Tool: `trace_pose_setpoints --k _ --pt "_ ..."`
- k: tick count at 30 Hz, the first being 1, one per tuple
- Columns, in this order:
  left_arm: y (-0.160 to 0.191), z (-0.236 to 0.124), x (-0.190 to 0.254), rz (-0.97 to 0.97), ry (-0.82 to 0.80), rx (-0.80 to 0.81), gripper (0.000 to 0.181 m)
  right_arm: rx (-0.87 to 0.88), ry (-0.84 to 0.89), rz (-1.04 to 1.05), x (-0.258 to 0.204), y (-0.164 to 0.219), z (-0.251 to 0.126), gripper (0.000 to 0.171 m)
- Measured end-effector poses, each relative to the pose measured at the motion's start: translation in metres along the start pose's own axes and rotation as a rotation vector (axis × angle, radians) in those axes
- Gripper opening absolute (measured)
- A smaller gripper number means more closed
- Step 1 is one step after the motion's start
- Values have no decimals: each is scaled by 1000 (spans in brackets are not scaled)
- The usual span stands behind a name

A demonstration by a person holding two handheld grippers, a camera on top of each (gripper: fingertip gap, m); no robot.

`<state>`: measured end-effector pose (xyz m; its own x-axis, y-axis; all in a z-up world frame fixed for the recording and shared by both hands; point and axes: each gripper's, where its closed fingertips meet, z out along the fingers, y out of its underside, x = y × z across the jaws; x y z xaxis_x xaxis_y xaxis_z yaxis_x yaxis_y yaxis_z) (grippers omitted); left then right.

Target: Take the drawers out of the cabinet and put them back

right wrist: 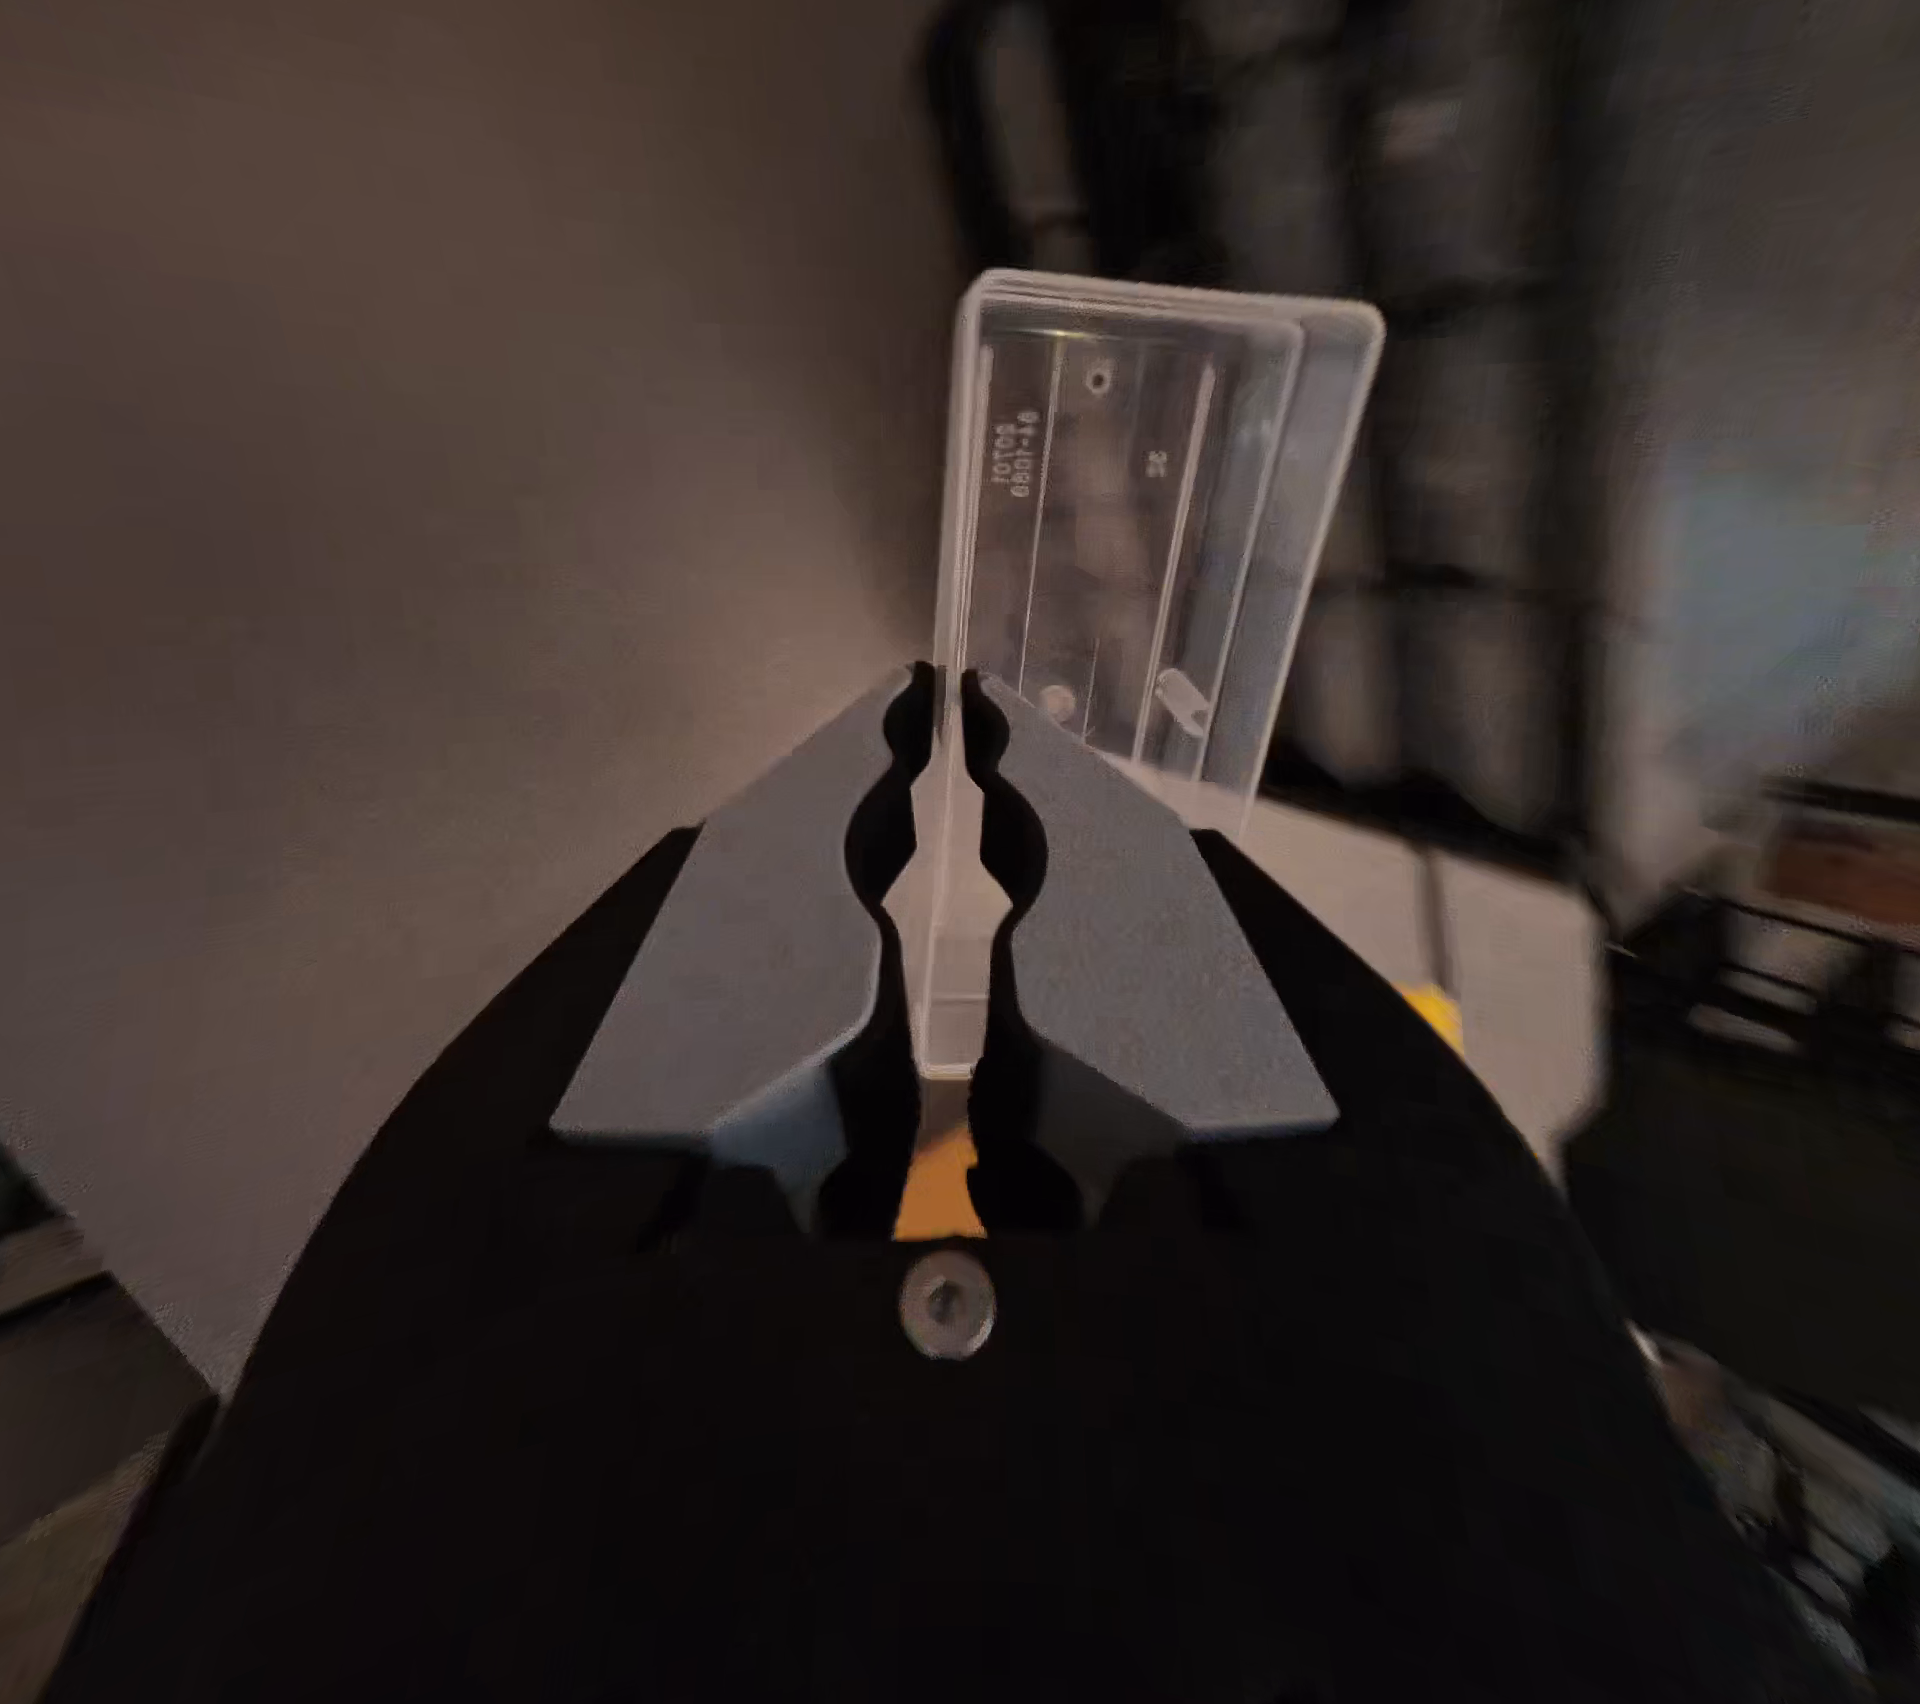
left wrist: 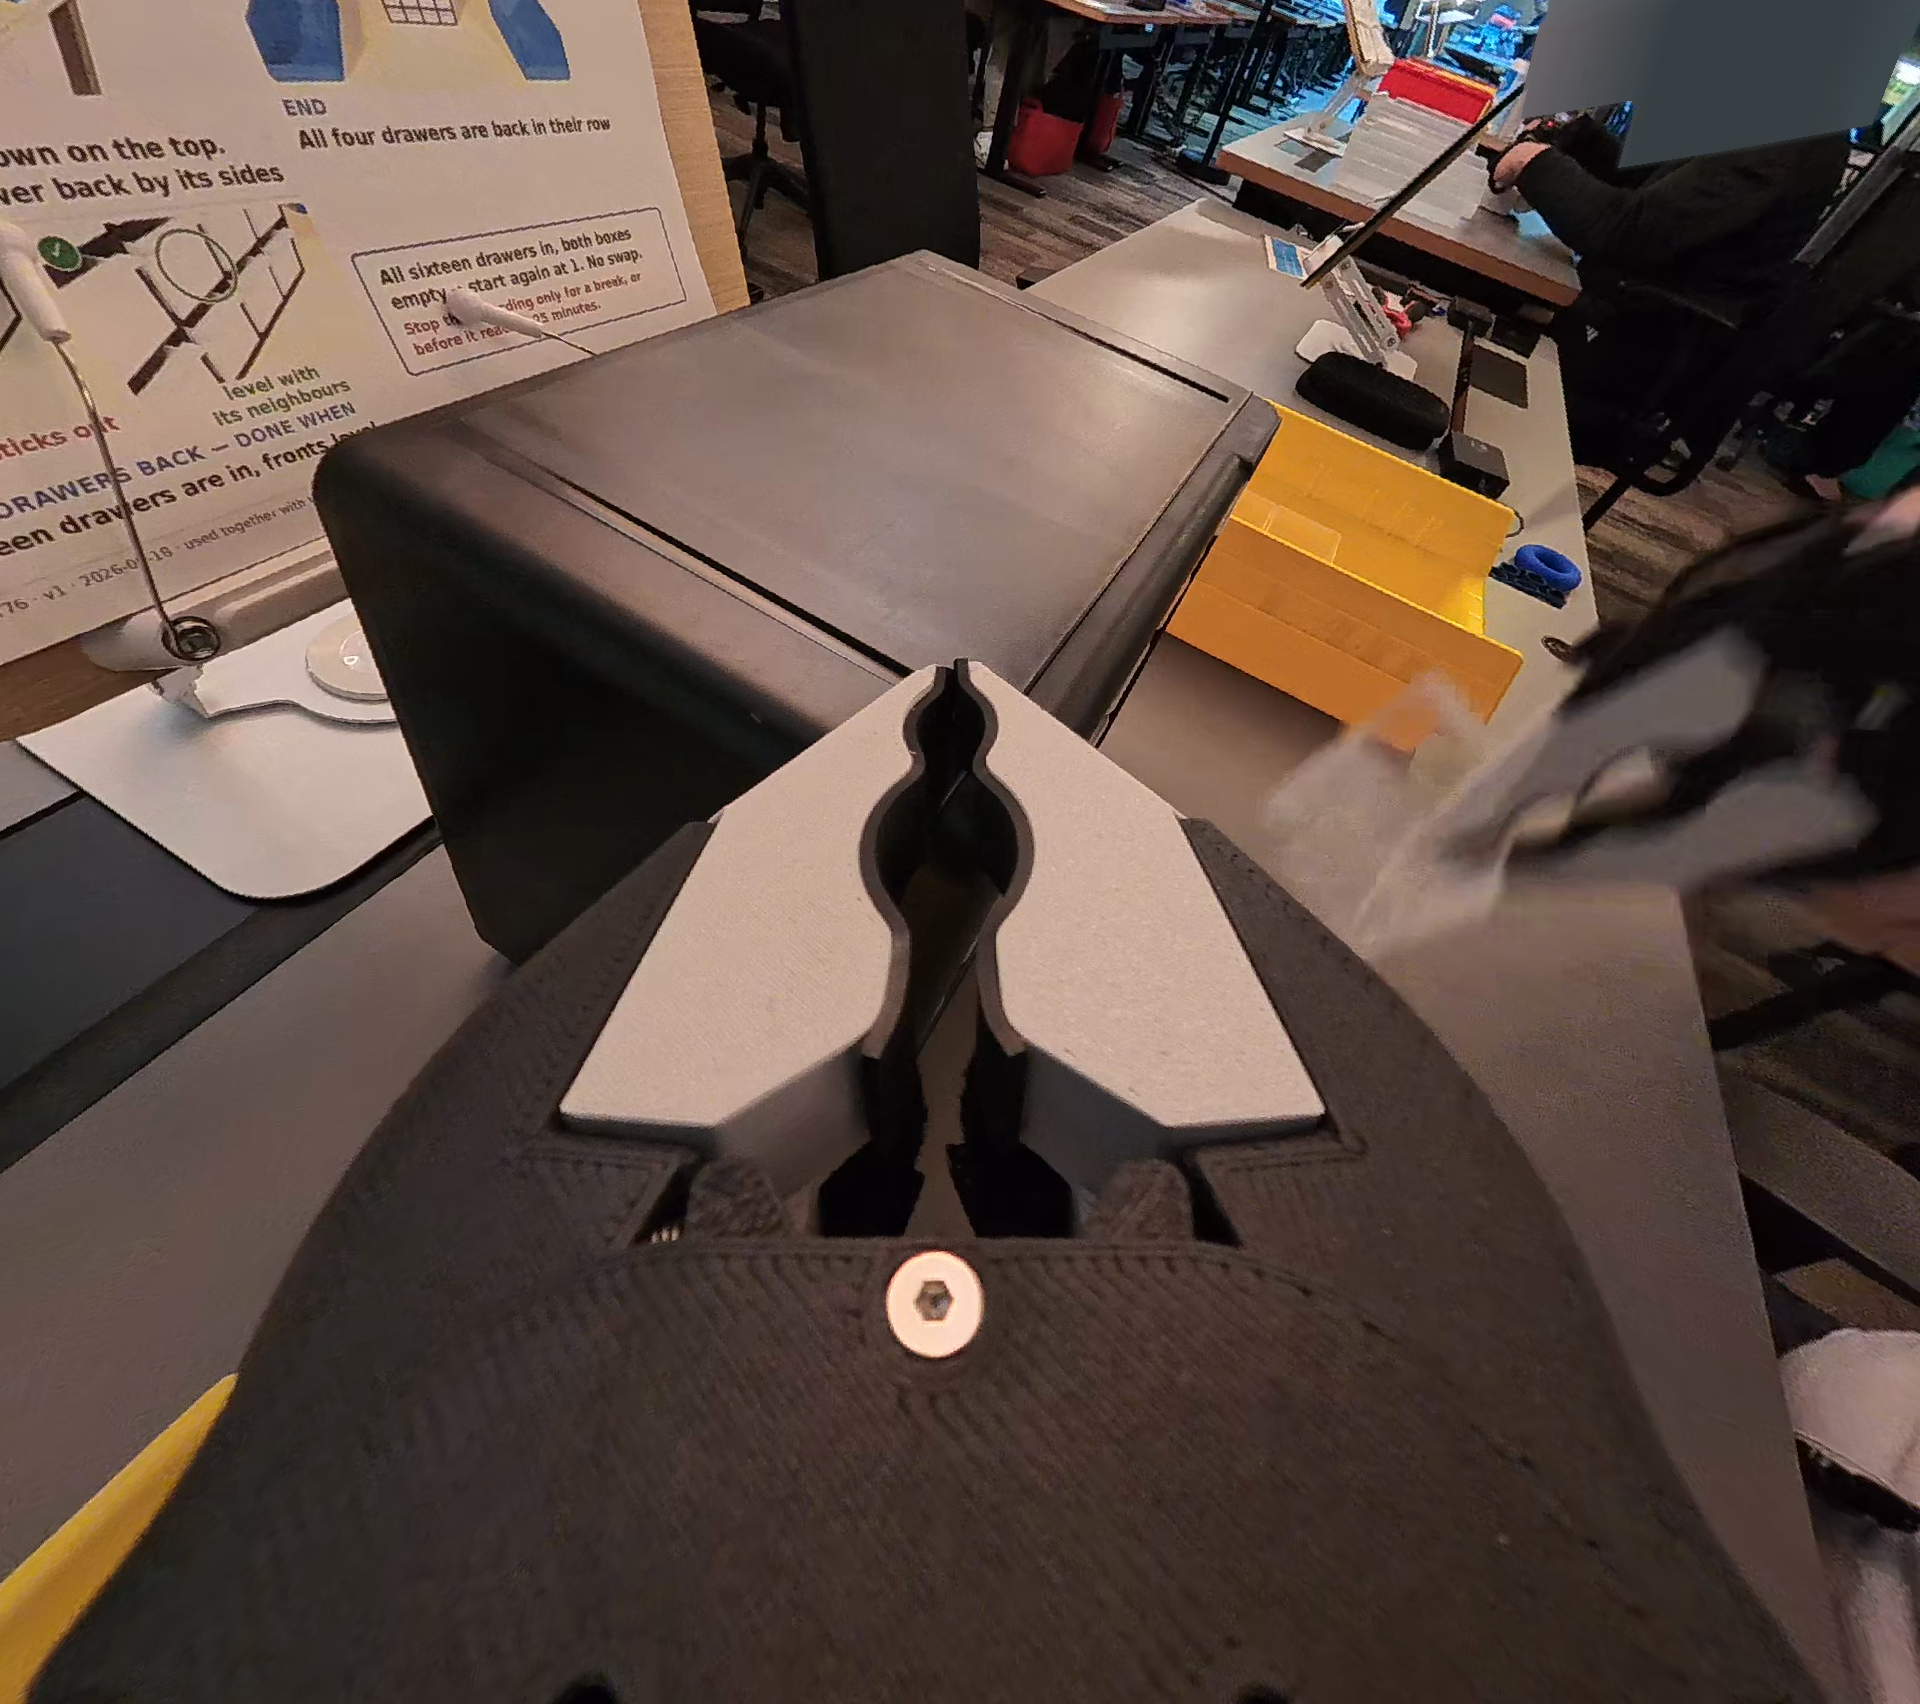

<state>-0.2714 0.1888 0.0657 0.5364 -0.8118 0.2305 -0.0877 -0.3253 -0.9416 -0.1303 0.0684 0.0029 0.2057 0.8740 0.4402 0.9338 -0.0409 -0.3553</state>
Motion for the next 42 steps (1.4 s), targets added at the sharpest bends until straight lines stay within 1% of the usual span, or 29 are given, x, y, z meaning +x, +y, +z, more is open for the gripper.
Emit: trace_pose_setpoints --k 1,3,4,6,8,10,11,13,15,17,19,23,26,31,33,40,42 --pt "0 0 0 -1 3 2 0 16 69 -4 25 13 -28 4" --pt "0 0 0 -6 11 6 0 15 160 16 68 51 -71 4" --pt "0 0 0 -9 15 8 0 -24 151 25 81 79 -83 3" --pt "0 0 0 -13 20 12 0 -143 113 61 97 146 -94 4" --pt "0 0 0 -13 19 11 0 -261 56 98 99 217 -89 4" --pt "0 0 0 -9 12 8 0 -348 -24 130 85 278 -76 4" --pt "0 0 0 -7 9 7 0 -368 -74 125 73 300 -69 4" --pt "0 0 0 -7 6 4 0 -367 -154 78 48 328 -54 4" --pt "0 0 0 -8 5 4 0 -344 -185 33 32 340 -41 4" --pt "0 0 0 -9 4 3 0 -304 -189 12 25 340 -28 4" --pt "0 0 0 -8 2 1 0 -280 -233 2 14 338 -16 4" --pt "0 0 0 -6 -5 -2 0 -297 -303 -75 -1 343 2 4" --pt "0 0 0 -4 -9 -4 0 -333 -287 -108 4 354 12 4" --pt "0 0 0 -5 -11 -5 0 -377 -312 -122 6 375 20 4" --pt "0 0 0 -6 -10 -5 0 -395 -286 -126 11 380 25 5" --pt "0 0 0 -5 -11 -6 0 -378 -301 -75 11 381 28 6" --pt "0 0 0 -6 -10 -5 0 -396 -303 -42 11 382 27 12"
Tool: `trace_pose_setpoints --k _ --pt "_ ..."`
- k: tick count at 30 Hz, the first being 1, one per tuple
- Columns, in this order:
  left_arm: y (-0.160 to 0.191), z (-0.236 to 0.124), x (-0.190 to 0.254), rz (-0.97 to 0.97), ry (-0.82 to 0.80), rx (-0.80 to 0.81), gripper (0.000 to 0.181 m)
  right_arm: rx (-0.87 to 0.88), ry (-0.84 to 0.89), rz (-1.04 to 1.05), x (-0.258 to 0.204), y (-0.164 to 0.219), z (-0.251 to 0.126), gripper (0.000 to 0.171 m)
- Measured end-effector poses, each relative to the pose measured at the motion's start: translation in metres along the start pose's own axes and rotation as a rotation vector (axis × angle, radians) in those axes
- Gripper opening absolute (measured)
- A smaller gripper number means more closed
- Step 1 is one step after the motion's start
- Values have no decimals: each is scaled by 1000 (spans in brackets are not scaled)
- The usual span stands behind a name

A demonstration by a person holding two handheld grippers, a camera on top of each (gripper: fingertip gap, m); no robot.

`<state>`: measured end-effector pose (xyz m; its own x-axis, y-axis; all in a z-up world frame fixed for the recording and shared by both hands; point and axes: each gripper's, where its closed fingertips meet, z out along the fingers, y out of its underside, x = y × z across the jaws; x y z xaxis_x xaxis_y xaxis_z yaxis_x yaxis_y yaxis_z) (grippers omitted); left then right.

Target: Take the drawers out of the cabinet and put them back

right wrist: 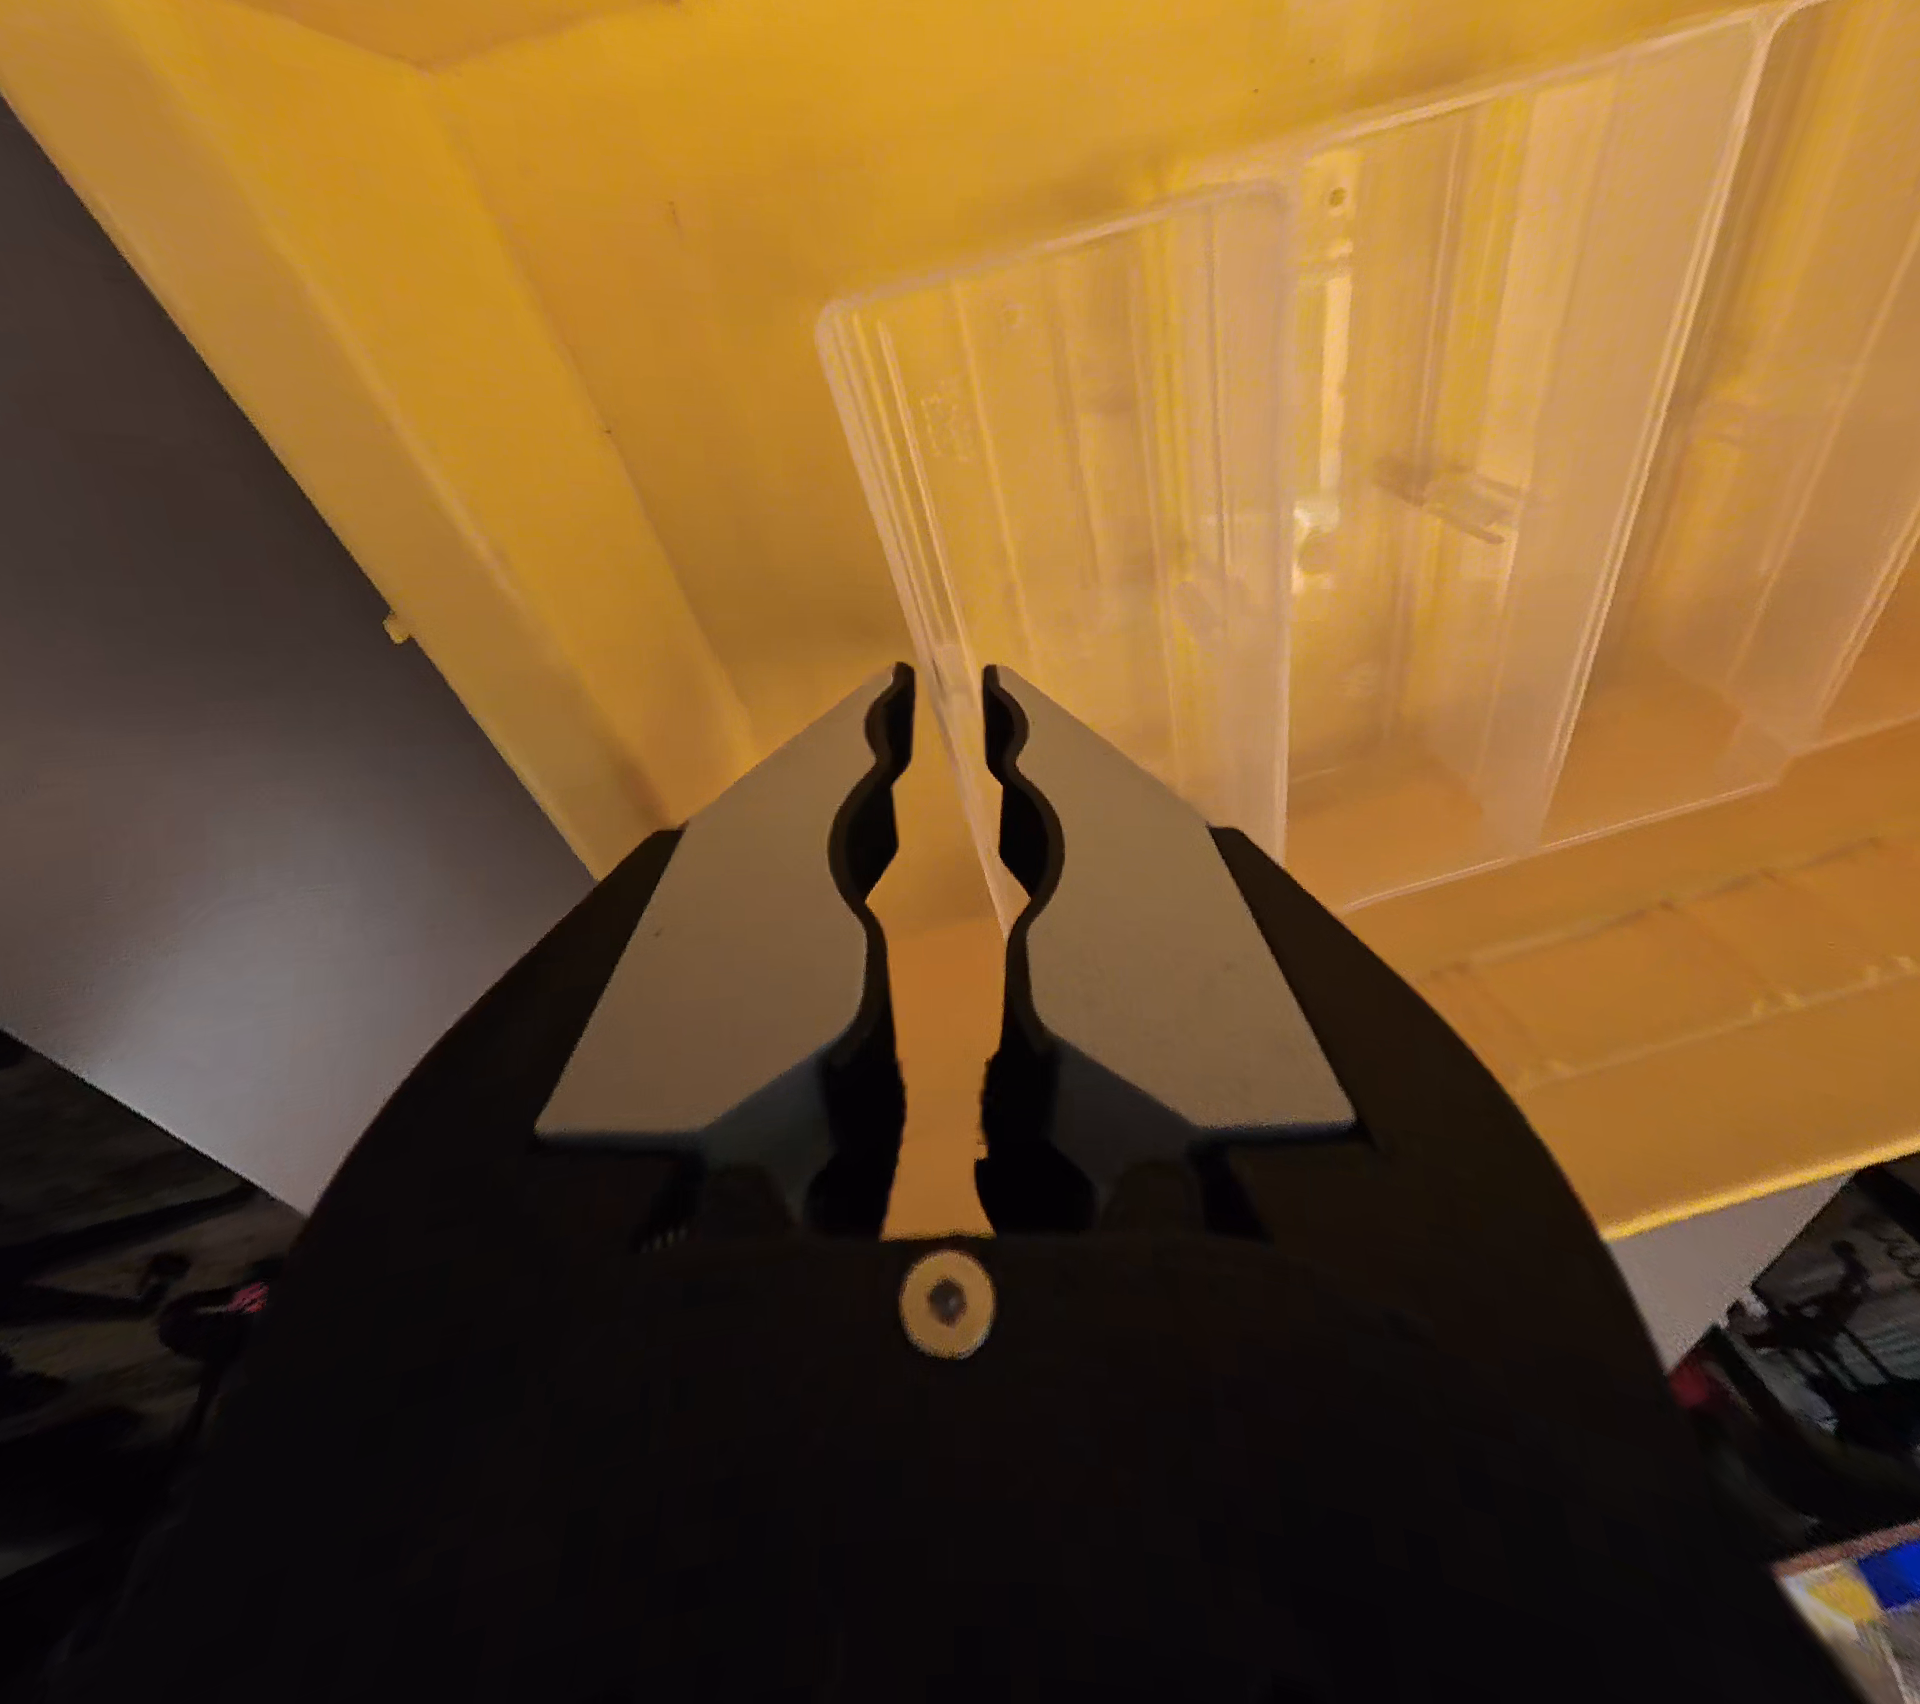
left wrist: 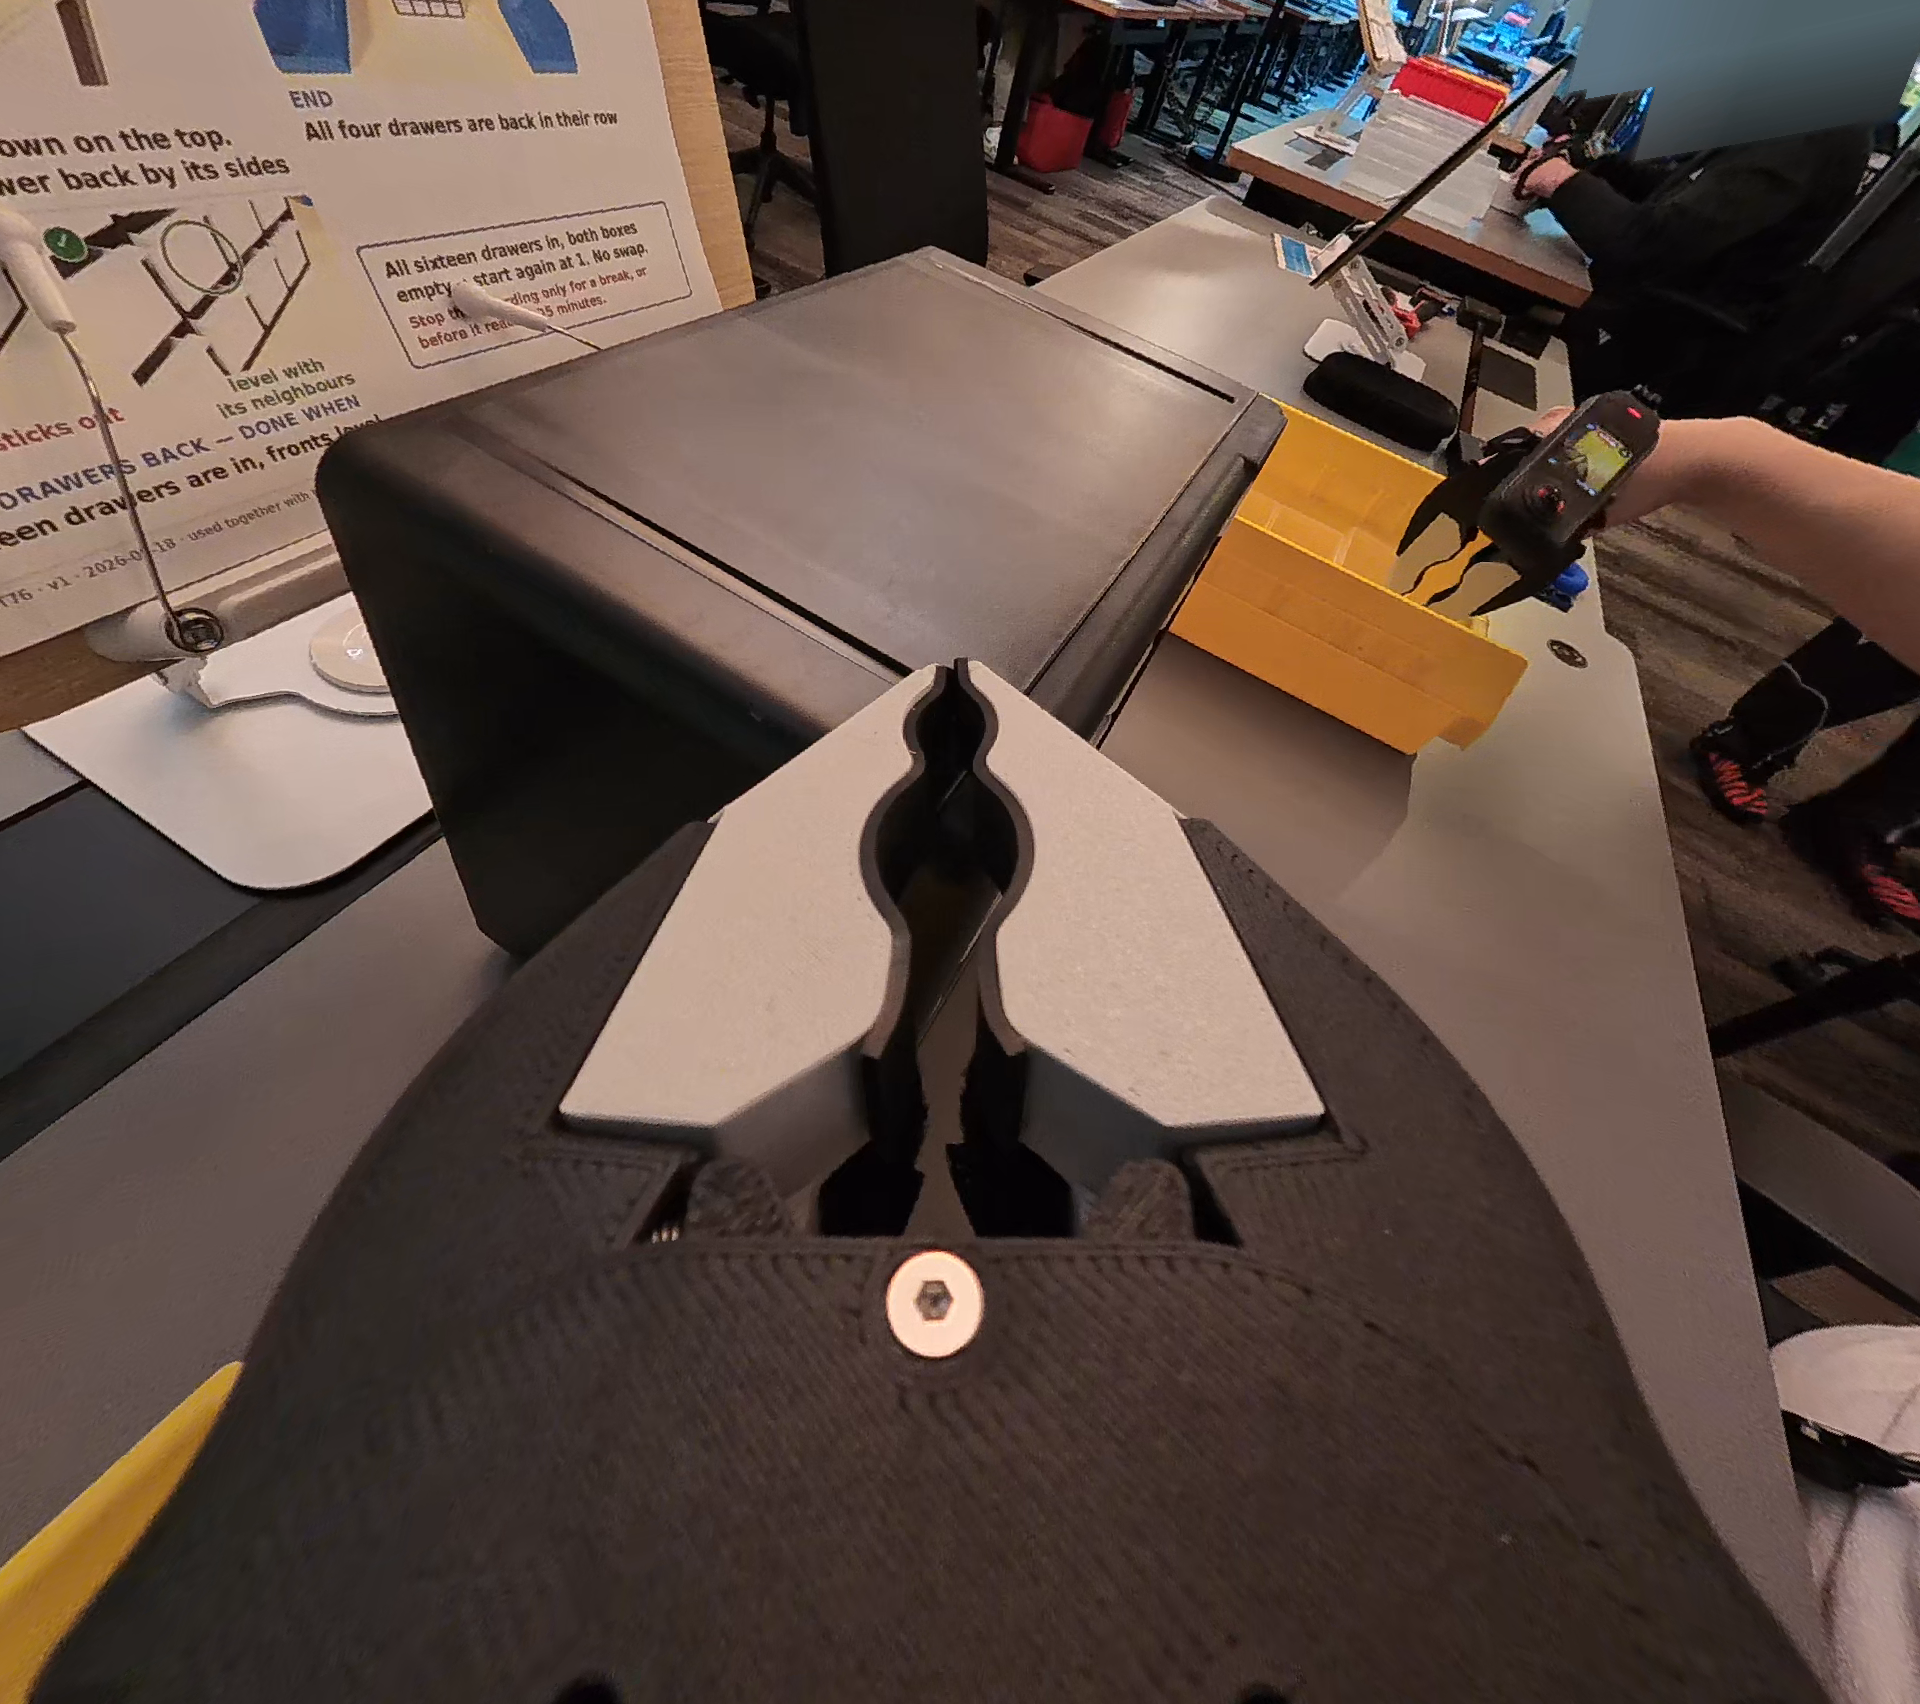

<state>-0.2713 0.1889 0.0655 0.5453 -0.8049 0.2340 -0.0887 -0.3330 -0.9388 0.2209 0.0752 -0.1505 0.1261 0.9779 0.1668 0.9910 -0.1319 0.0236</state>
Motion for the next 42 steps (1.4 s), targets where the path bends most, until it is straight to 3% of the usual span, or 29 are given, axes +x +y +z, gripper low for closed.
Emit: trace_pose_setpoints --k 2,6,9,11,14,16,17,22,25,29,32,36,42 --pt "0 0 0 1 -1 0 0 -19 30 26 5 5 -3 23" --pt "0 0 0 2 -4 -1 0 89 137 98 19 4 -36 28" --pt "0 0 0 2 -3 -1 0 287 293 346 51 16 -85 35" --pt "0 0 0 1 -3 0 0 372 440 619 81 53 -106 50" --pt "0 0 0 2 -5 -1 0 348 347 915 78 96 -86 72" --pt "0 0 0 2 -6 -1 0 283 280 1008 71 109 -64 72" --pt "0 0 0 2 -6 -1 0 253 227 1038 66 109 -53 70" --pt "1 -1 0 8 -12 -8 0 237 58 1083 58 89 -29 15" --pt "-2 -8 -1 1 -59 -11 0 237 23 1129 57 84 -28 8" --pt "-34 -53 4 11 -318 118 0 276 -22 1144 38 79 -32 6" --pt "-44 -90 31 165 -552 151 17 264 -1 1153 16 82 -36 6" --pt "5 -136 53 143 -703 -45 57 274 -1 1173 -20 73 -42 6" --pt "81 -288 2 -39 -1053 -142 73 272 28 1187 -65 39 -52 6"
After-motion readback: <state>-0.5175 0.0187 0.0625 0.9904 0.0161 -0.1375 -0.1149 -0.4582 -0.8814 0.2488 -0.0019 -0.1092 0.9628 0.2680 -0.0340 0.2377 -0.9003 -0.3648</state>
